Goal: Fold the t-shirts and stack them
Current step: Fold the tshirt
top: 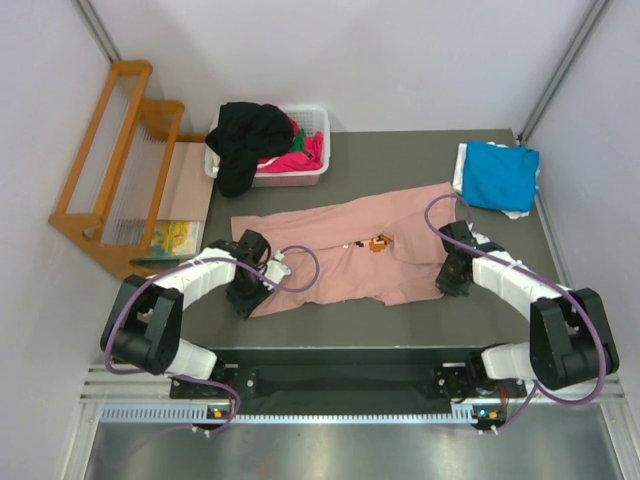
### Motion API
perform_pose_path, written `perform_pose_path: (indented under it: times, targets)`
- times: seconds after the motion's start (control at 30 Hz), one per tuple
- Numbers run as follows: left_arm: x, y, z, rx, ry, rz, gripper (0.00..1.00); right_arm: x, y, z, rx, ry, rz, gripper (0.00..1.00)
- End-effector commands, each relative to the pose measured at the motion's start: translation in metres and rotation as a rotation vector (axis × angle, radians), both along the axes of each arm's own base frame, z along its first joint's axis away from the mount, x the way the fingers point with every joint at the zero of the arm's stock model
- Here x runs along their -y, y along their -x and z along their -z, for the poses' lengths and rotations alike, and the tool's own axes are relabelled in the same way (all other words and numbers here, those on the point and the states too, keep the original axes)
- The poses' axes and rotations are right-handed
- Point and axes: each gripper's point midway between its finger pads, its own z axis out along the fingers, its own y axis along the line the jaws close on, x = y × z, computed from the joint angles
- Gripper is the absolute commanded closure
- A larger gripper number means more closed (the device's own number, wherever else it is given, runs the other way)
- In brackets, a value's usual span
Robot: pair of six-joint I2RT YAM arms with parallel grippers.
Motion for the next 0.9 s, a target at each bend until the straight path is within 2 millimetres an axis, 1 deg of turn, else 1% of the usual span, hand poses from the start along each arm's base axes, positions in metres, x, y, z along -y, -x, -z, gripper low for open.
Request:
perform_pose_path:
  times: [0.0, 0.07, 0.13, 0.2, 0.23, 0.27, 0.3, 0.33, 0.37, 0.43, 0.47, 0.53, 0.57, 0.67, 0.8, 0.87]
  targets:
    - [0.005, -0.026, 0.018, 0.101, 0.043, 0.016, 0.73, 0.011, -0.009, -0.003, 0.019, 0.047, 0.023, 1.0]
    - [0.004, -0.028, 0.017, 0.11, 0.042, 0.01, 0.74, 0.009, -0.008, -0.004, 0.019, 0.038, 0.019, 1.0]
    - [0.001, -0.035, 0.012, 0.136, 0.043, -0.003, 0.75, 0.009, -0.004, -0.003, 0.016, 0.032, 0.018, 1.0]
    - [-0.001, -0.043, 0.003, 0.169, 0.056, -0.013, 0.77, 0.007, 0.003, -0.005, 0.011, 0.018, 0.011, 1.0]
    - [-0.003, -0.05, -0.004, 0.188, 0.068, -0.035, 0.79, 0.007, 0.005, -0.006, 0.011, 0.015, 0.007, 1.0]
    - [-0.004, -0.051, -0.01, 0.195, 0.083, -0.042, 0.8, 0.005, 0.006, -0.011, 0.026, 0.004, 0.001, 1.0]
    - [-0.005, -0.054, -0.015, 0.204, 0.093, -0.052, 0.83, 0.006, 0.012, -0.012, 0.015, 0.004, -0.004, 1.0]
    - [-0.008, -0.061, -0.025, 0.232, 0.106, -0.068, 0.87, 0.005, 0.013, -0.019, 0.04, -0.004, -0.012, 1.0]
    - [-0.008, -0.057, -0.028, 0.221, 0.116, -0.074, 0.89, 0.003, 0.015, -0.022, 0.043, -0.014, -0.017, 1.0]
    - [-0.01, -0.059, -0.037, 0.248, 0.123, -0.08, 0.96, 0.003, 0.022, -0.028, 0.037, -0.018, -0.031, 1.0]
    - [-0.011, -0.058, -0.039, 0.252, 0.122, -0.076, 0.97, 0.003, 0.023, -0.034, 0.056, -0.024, -0.035, 1.0]
    - [-0.012, -0.052, -0.043, 0.255, 0.122, -0.077, 1.0, 0.001, 0.028, -0.041, 0.056, -0.033, -0.047, 1.0]
    - [-0.013, -0.051, -0.043, 0.257, 0.122, -0.08, 1.0, -0.001, 0.029, -0.045, 0.071, -0.05, -0.054, 1.0]
    - [-0.014, -0.044, -0.044, 0.249, 0.119, -0.087, 1.0, -0.007, 0.036, -0.05, 0.075, -0.077, -0.067, 1.0]
    - [-0.015, -0.038, -0.051, 0.257, 0.121, -0.093, 1.0, -0.009, 0.047, -0.048, 0.068, -0.092, -0.075, 1.0]
    - [-0.016, -0.035, -0.056, 0.264, 0.12, -0.096, 1.0, -0.013, 0.052, -0.051, 0.075, -0.108, -0.085, 1.0]
